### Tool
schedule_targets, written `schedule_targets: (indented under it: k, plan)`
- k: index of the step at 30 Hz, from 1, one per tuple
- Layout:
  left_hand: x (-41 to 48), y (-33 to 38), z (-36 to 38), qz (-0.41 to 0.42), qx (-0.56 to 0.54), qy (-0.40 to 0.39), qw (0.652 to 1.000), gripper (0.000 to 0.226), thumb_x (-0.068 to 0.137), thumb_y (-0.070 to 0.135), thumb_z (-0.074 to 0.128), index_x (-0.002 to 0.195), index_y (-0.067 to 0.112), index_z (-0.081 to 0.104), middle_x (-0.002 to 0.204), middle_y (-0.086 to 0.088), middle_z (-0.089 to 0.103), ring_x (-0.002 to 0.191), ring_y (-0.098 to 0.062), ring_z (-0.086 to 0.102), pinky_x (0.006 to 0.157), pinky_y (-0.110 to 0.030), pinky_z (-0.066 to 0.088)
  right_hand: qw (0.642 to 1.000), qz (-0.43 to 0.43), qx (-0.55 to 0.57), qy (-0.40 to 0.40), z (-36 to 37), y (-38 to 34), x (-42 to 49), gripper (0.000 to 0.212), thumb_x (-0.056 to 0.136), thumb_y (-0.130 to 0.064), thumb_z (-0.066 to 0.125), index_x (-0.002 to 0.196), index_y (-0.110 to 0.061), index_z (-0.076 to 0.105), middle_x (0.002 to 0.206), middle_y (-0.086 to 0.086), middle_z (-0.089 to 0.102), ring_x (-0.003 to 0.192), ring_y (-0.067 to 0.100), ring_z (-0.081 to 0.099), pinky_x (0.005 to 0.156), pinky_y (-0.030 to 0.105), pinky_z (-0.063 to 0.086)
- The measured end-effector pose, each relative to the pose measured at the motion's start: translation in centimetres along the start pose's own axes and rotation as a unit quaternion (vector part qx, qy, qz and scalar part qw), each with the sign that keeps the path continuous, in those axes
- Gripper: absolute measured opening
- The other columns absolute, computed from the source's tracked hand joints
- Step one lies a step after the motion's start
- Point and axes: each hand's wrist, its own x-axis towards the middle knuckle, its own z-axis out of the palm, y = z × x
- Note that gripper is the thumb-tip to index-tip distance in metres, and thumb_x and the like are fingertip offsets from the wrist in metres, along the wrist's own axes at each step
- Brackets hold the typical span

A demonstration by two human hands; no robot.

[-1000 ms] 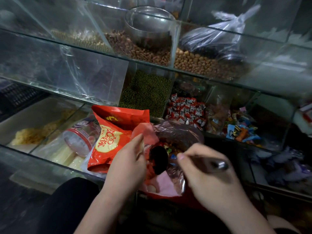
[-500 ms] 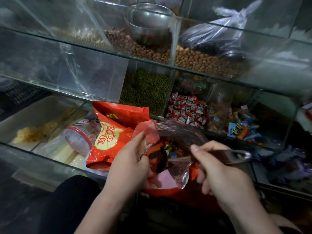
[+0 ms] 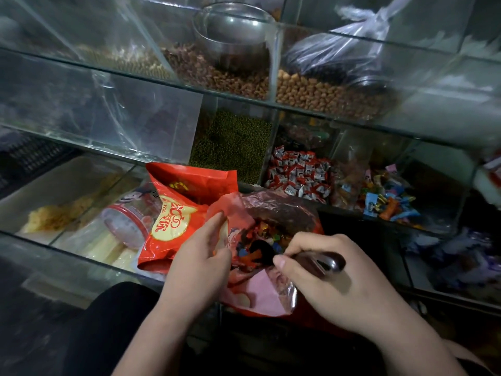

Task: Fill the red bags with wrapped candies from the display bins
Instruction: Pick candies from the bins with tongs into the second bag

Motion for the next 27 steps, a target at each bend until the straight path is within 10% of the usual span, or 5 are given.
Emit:
schedule_targets:
  k: [5,10,15,27]
  plan:
    - [0.1,0.0,0.4,0.003,-0.035,0.000,0.999,0.056,0.093,0.024,0.062,0.147,0.032,0.047,0.143,0.020,0.051,0.127,0.011,0.046,0.108,-0.019,0.037,0.990,0.108,0.082,0.031,0.9,-0.2,1.9,0.032,0.091,-0.055,0.066,0.082,-0.023,0.068,0.056,-0.005,0.064,0.048,0.010,0.061,0.050,0.029,0.048]
    - [0.4,0.3,0.1,0.003,-0.096,0.008,0.995,0.052,0.097,0.016,0.059,0.147,0.028,0.048,0.128,0.042,0.047,0.110,0.037,0.036,0.089,0.010,0.026,0.961,0.137,0.213,0.110,-1.1,-0.1,1.6,0.042,0.079,-0.064,0.063,0.080,-0.023,0.072,0.045,0.009,0.062,0.030,0.021,0.053,0.033,0.017,0.035]
    - [0.4,0.4,0.1,0.013,-0.071,0.003,0.997,0.055,0.097,0.023,0.061,0.149,0.032,0.044,0.128,0.044,0.043,0.113,0.035,0.035,0.090,0.009,0.026,0.922,0.149,0.299,0.194,-0.7,0.2,1.4,0.033,0.089,-0.059,0.067,0.079,-0.029,0.075,0.045,0.011,0.061,0.031,0.022,0.053,0.033,0.019,0.035]
    - [0.3,0.7,0.0,0.009,-0.055,0.021,0.998,0.056,0.097,0.028,0.059,0.150,0.035,0.040,0.143,0.028,0.042,0.132,0.005,0.044,0.114,-0.035,0.039,0.965,0.147,0.152,0.152,-2.5,-2.1,-0.9,0.064,0.074,-0.091,0.039,0.085,-0.034,0.068,0.045,0.002,0.065,0.034,0.014,0.061,0.051,0.026,0.046]
